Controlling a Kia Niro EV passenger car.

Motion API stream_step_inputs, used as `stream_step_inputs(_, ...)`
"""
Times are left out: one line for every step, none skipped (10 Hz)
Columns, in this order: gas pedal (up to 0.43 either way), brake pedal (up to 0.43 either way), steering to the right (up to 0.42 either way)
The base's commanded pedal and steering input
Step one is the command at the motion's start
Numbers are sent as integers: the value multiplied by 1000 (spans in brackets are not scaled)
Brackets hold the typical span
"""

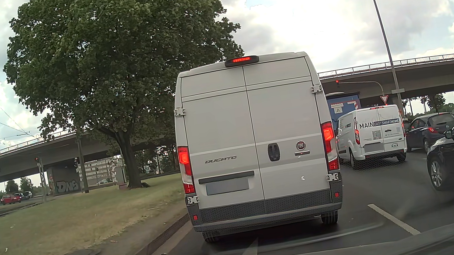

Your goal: Follow the waypoints while adhering to traffic rules and regulations

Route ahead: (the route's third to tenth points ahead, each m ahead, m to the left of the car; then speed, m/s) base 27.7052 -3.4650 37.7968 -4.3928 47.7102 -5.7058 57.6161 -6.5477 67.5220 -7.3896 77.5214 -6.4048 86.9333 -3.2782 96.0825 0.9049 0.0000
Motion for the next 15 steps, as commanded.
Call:
stream_step_inputs(0,323,-43)
stream_step_inputs(0,317,-51)
stream_step_inputs(0,317,-58)
stream_step_inputs(0,317,-60)
stream_step_inputs(0,317,-54)
stream_step_inputs(0,317,-43)
stream_step_inputs(0,323,-22)
stream_step_inputs(0,323,-5)
stream_step_inputs(0,317,0)
stream_step_inputs(0,323,0)
stream_step_inputs(0,323,0)
stream_step_inputs(0,317,1)
stream_step_inputs(0,317,0)
stream_step_inputs(0,317,0)
stream_step_inputs(0,317,1)
